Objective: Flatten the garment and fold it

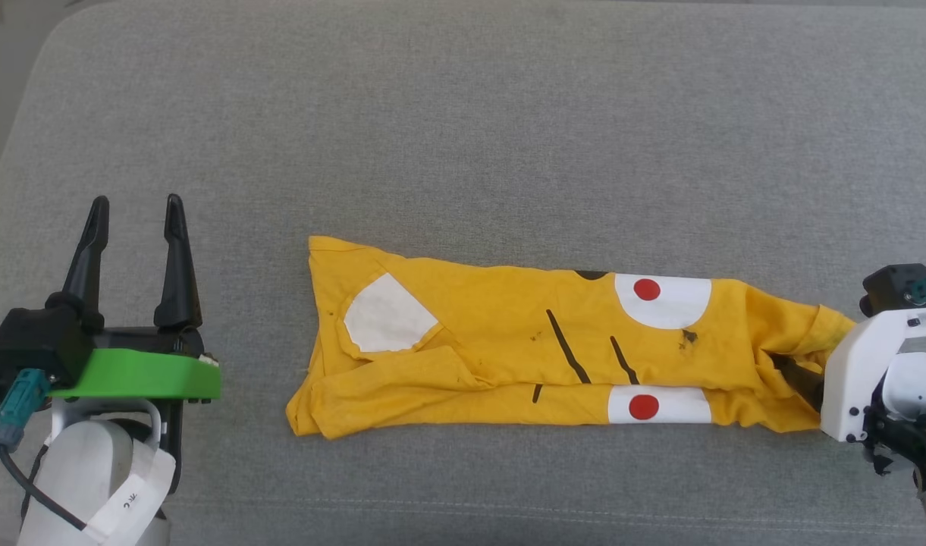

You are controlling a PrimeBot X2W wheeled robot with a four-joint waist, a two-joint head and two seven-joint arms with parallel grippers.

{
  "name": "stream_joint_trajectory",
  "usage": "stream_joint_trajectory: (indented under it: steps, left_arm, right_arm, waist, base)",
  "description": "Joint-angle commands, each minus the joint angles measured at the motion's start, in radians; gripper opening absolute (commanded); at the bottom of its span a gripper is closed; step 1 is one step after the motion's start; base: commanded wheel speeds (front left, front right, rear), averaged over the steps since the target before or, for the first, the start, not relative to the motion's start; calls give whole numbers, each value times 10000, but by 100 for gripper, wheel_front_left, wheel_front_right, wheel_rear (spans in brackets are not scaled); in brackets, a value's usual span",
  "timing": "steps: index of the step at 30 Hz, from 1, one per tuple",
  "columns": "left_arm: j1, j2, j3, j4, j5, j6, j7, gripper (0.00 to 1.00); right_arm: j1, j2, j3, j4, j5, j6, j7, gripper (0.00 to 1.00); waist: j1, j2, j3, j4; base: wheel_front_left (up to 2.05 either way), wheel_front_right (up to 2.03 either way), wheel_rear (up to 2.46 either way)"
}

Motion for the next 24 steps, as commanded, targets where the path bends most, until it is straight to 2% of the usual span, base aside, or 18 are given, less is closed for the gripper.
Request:
stream_joint_trajectory:
  steps: [1,6,11,15,20,22,24]
  left_arm:
    - [19,-69,100,41,70,-95,-46,100]
    - [38,-269,319,114,227,-304,-47,100]
    - [82,-438,478,118,382,-476,-47,100]
    - [66,-536,556,138,495,-587,-47,100]
    - [35,-632,605,285,579,-694,-47,100]
    - [55,-692,617,394,596,-718,-47,100]
    - [108,-764,642,516,585,-729,-47,100]
  right_arm:
    - [-14,-6,18,223,31,-13,120,0]
    - [-139,-178,-414,462,-31,-13,198,0]
    - [-143,-521,-1587,857,-557,-13,126,0]
    - [-313,-609,-3113,1332,-1656,-13,119,0]
    - [-683,-197,-4849,1393,-3518,-13,229,0]
    - [-767,19,-5137,1209,-4137,-13,479,0]
    - [-719,80,-4962,965,-4593,-13,956,0]
  waist:
    - [0,0,1,25]
    - [0,0,-6,49]
    - [0,0,-32,49]
    - [0,0,-4,57]
    - [0,0,-29,57]
    - [0,0,-122,46]
    - [0,0,-252,29]
  base:
    - [0,0,0]
    - [0,0,0]
    - [0,0,0]
    - [0,0,0]
    - [0,0,0]
    - [0,0,0]
    - [0,0,0]
